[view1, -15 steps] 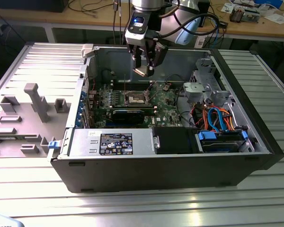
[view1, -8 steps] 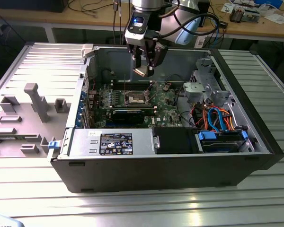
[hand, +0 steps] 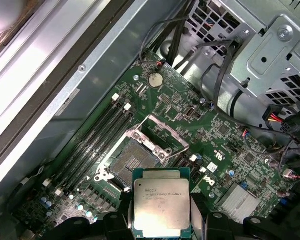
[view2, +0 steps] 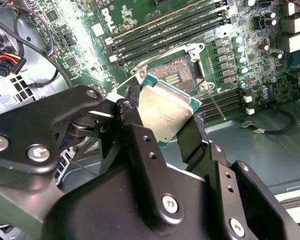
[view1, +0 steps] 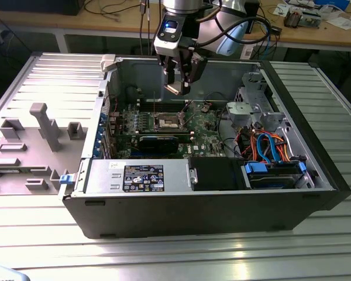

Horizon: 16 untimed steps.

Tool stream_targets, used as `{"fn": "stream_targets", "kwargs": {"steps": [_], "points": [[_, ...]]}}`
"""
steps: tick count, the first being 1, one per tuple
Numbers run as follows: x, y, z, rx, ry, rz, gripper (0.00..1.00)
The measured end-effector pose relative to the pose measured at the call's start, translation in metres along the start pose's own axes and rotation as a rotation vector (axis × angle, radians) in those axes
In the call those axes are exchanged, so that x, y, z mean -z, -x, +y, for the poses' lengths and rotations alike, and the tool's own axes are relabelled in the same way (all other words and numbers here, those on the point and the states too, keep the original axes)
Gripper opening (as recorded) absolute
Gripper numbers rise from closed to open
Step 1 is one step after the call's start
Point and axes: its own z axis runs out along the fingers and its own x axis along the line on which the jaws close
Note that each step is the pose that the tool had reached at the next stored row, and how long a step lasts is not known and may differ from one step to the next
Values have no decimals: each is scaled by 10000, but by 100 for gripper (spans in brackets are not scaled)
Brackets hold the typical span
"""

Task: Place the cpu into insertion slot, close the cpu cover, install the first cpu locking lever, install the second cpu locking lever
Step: 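Place the cpu into insertion slot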

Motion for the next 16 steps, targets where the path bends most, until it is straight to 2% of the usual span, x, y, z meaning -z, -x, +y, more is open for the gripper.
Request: {"fn": "stream_targets", "kwargs": {"steps": [16], "points": [[-1, 0, 0, -163, -13, 4, 55]]}}
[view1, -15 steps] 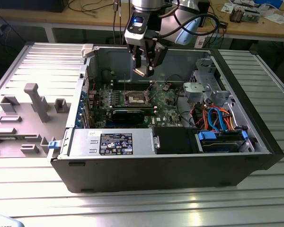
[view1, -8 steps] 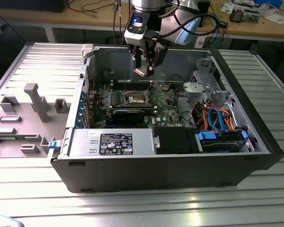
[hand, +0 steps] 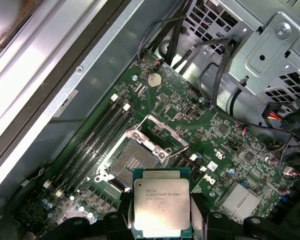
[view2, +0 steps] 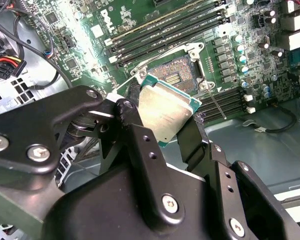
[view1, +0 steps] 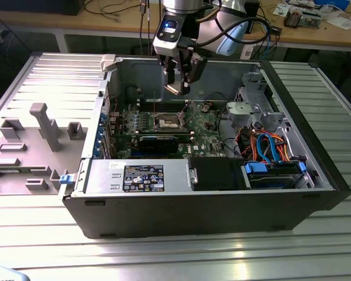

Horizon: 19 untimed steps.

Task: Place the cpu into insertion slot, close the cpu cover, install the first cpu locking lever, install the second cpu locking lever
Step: 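Place the cpu into insertion slot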

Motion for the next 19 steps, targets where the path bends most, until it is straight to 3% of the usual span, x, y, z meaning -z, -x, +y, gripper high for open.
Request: {"fn": "stream_targets", "kwargs": {"steps": [19], "points": [[-2, 0, 0, -278, -23, 5, 55]]}}
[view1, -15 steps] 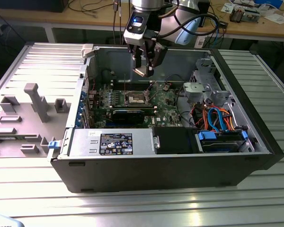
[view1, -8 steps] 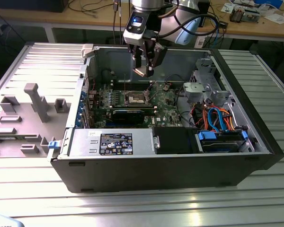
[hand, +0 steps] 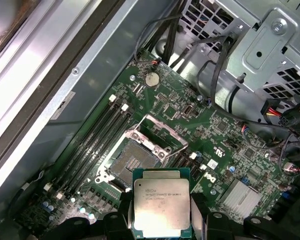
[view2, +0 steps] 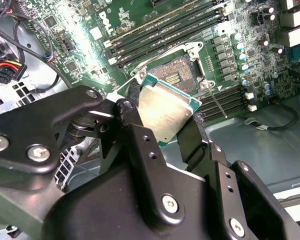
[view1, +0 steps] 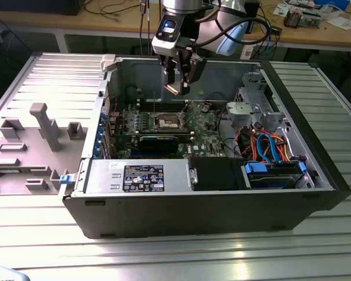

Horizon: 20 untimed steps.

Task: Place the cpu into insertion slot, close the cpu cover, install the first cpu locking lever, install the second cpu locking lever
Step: 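Place the cpu into insertion slot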

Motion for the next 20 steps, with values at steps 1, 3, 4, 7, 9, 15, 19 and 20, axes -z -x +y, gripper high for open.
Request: {"fn": "stream_targets", "kwargs": {"steps": [1, 3, 4, 7, 9, 15, 19, 20], "points": [[0, 0, 0, -20, -2, 0, 55], [0, 0, 0, -51, -4, 1, 55], [-1, 0, 0, -60, -5, 2, 55], [-1, 0, 0, -97, -8, 2, 55], [-1, 0, 0, -114, -8, 3, 55], [-1, 0, 0, -186, -15, 4, 55], [-1, 0, 0, -257, -21, 5, 55], [-1, 0, 0, -270, -22, 5, 55]]}}
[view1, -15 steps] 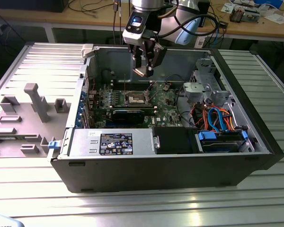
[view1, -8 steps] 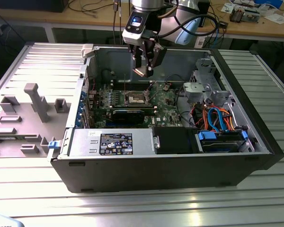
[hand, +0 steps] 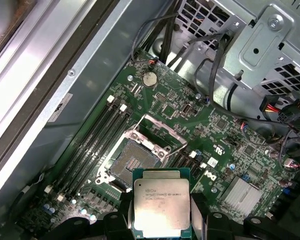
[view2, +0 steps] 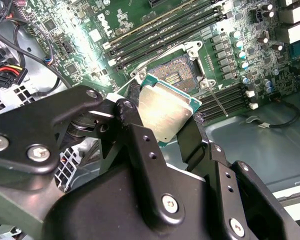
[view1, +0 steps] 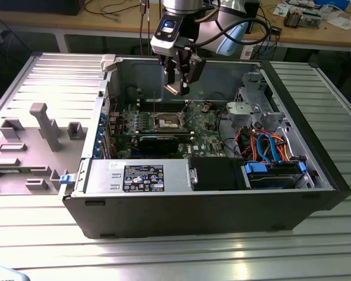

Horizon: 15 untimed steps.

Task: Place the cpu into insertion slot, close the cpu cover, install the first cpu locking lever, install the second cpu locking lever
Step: 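Place the cpu into insertion slot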

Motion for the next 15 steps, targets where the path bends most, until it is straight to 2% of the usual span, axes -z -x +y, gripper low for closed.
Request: {"fn": "stream_targets", "kwargs": {"steps": [15], "points": [[0, 0, 0, -218, -16, 5, 55]]}}
